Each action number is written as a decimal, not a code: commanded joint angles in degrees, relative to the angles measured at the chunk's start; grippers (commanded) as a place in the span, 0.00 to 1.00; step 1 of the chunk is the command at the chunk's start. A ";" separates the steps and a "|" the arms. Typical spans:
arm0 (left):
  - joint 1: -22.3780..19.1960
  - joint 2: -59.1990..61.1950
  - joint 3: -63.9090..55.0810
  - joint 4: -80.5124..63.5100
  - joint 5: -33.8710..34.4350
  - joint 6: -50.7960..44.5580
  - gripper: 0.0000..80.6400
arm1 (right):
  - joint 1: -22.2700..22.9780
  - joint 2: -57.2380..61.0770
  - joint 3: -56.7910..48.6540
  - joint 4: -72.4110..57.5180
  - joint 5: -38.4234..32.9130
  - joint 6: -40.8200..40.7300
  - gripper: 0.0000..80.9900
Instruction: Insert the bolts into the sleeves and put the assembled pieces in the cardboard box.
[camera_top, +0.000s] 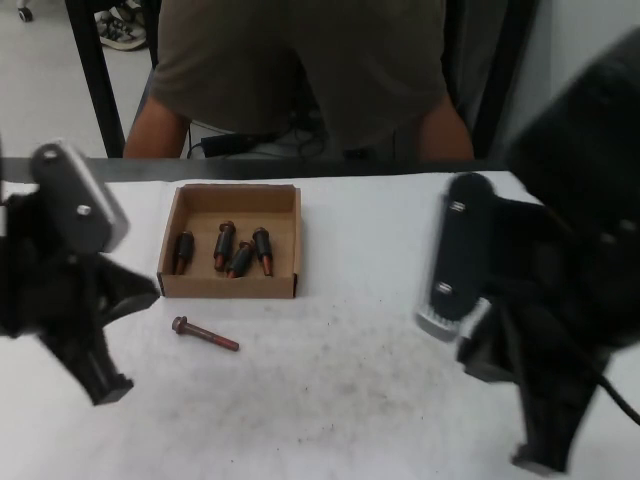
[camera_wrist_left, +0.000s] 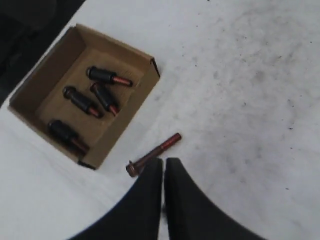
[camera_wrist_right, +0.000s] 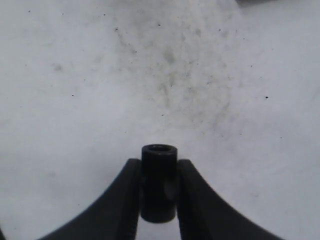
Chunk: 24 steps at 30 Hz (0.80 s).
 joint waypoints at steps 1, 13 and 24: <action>0.02 7.47 0.06 -13.85 2.34 10.22 0.19 | -0.22 -0.34 -0.28 0.09 -1.13 0.19 0.00; -0.02 18.31 -0.53 -17.02 0.11 42.53 0.43 | -0.22 -5.24 5.87 -0.95 -1.26 1.02 0.00; -0.02 27.37 -4.10 -15.97 -2.50 54.95 0.43 | -0.22 -5.24 9.94 -7.05 -1.26 2.34 0.00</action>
